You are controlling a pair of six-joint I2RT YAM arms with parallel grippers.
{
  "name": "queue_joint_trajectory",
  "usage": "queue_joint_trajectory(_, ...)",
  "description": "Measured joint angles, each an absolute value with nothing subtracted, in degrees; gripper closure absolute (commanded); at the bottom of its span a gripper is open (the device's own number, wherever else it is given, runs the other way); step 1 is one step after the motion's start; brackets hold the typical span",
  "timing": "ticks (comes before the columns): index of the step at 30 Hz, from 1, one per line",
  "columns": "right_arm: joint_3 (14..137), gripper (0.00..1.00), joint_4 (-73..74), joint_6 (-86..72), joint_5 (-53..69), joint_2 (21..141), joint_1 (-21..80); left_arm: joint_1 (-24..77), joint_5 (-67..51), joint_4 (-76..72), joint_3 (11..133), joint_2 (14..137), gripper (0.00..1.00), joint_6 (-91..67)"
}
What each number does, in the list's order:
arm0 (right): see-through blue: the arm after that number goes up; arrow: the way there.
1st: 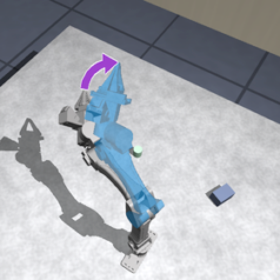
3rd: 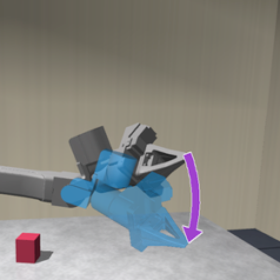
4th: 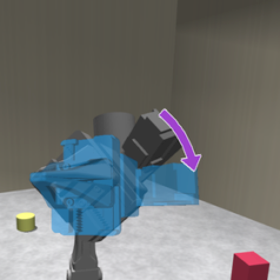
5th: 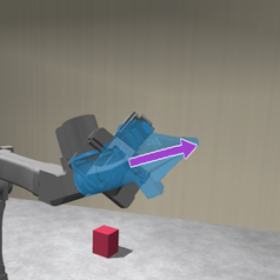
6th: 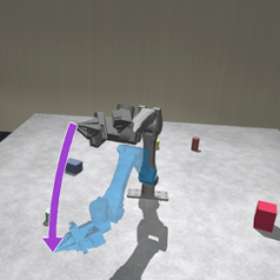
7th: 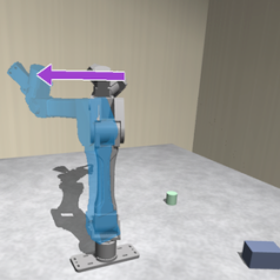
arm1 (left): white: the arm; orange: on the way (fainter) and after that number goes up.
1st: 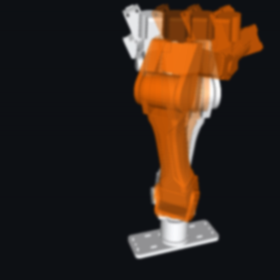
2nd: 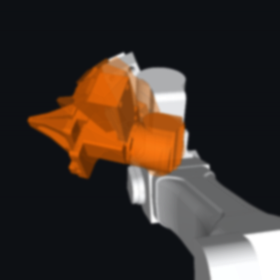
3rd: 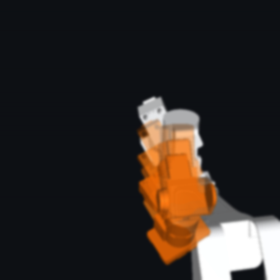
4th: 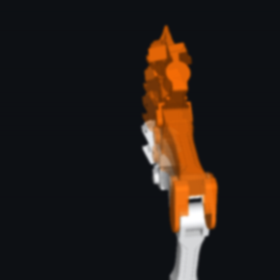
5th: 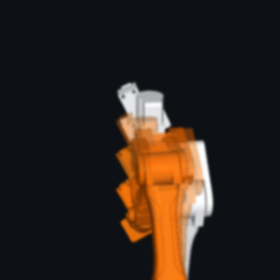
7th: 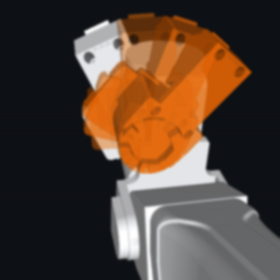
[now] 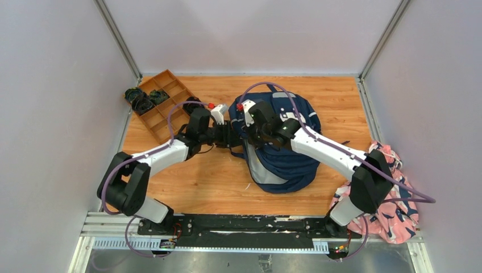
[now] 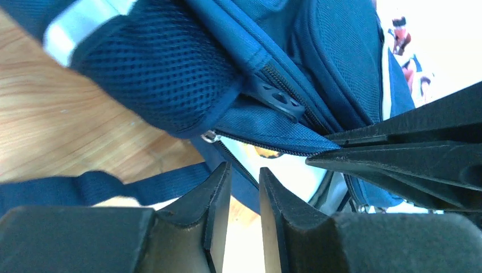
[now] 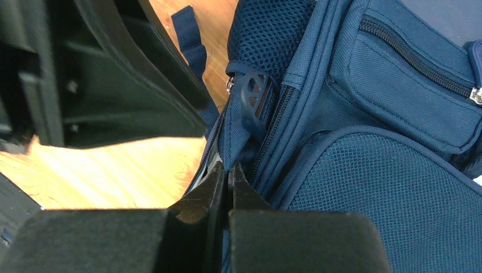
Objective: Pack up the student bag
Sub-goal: Zip the student bag at the center of the board.
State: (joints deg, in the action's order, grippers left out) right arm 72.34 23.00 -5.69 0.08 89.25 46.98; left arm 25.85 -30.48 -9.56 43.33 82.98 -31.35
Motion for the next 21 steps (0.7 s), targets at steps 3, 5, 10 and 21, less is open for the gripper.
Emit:
queue_joint_trajectory(3, 72.0, 1.00, 23.1, -6.1, 1.1, 87.9, 46.3, 27.3, -32.2, -11.5, 44.2, 85.4, 0.63, -30.5)
queue_joint_trajectory(5, 71.5, 1.00, 23.2, -6.2, 1.6, 86.5, 45.8, 27.3, -32.2, -12.5, 44.2, 86.5, 0.61, -30.4)
queue_joint_trajectory(10, 69.2, 1.00, 23.7, -6.4, 2.3, 82.8, 44.6, 27.2, -31.6, -15.4, 44.2, 87.4, 0.58, -30.3)
queue_joint_trajectory(21, 63.2, 1.00, 24.8, -8.4, 6.0, 74.2, 40.0, 27.5, -30.5, -17.5, 44.4, 86.9, 0.61, -28.9)
